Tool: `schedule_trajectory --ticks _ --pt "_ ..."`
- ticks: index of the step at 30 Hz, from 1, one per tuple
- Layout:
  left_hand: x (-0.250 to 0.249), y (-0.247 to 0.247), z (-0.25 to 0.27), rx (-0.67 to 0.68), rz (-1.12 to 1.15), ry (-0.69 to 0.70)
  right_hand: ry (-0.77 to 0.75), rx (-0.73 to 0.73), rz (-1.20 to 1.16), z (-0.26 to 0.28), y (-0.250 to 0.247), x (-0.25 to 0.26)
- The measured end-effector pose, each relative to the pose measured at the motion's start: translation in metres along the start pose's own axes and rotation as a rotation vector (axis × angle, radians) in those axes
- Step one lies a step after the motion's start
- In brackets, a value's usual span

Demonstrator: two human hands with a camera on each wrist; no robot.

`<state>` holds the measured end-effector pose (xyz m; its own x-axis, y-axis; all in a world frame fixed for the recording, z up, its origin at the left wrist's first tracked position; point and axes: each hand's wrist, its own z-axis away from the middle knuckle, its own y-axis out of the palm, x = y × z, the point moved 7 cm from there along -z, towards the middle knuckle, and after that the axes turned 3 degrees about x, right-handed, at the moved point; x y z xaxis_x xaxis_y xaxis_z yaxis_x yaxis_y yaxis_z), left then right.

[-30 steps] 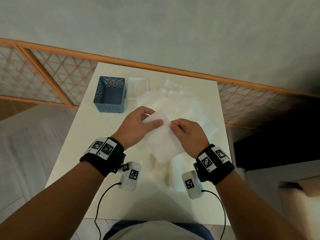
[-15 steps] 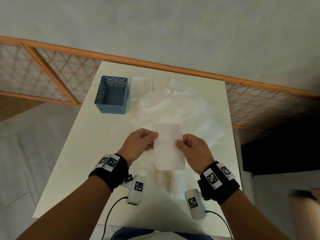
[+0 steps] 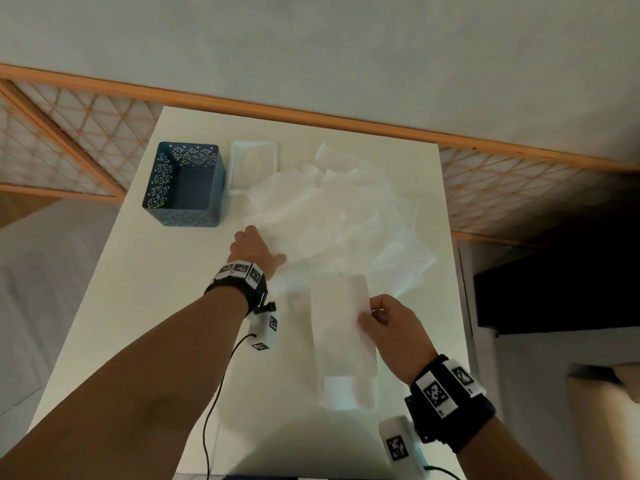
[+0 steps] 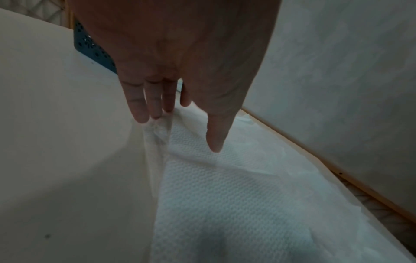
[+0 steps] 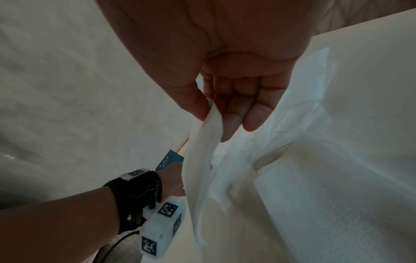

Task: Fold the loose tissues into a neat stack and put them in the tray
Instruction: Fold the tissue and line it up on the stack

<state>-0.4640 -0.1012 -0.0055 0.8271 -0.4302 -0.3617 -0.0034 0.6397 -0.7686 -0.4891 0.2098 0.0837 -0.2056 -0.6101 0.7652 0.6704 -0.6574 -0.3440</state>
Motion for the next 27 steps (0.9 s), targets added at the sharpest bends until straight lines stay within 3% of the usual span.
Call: schedule_trajectory --ticks 10,19,27 --pt "0.014 0.014 -0.012 -0.023 0.449 -0.221 0.067 -0.044 -0.033 0.002 -0.029 -0.034" --pt "0.008 -0.002 0.015 -0.104 0.636 0.044 0.072 -0.049 -0.072 0.004 -0.028 -0.047" --pt "-0.010 -0.058 0.074 -0.098 0.897 0.283 0.151 -0.012 -0.136 0.004 -0.008 -0.071"
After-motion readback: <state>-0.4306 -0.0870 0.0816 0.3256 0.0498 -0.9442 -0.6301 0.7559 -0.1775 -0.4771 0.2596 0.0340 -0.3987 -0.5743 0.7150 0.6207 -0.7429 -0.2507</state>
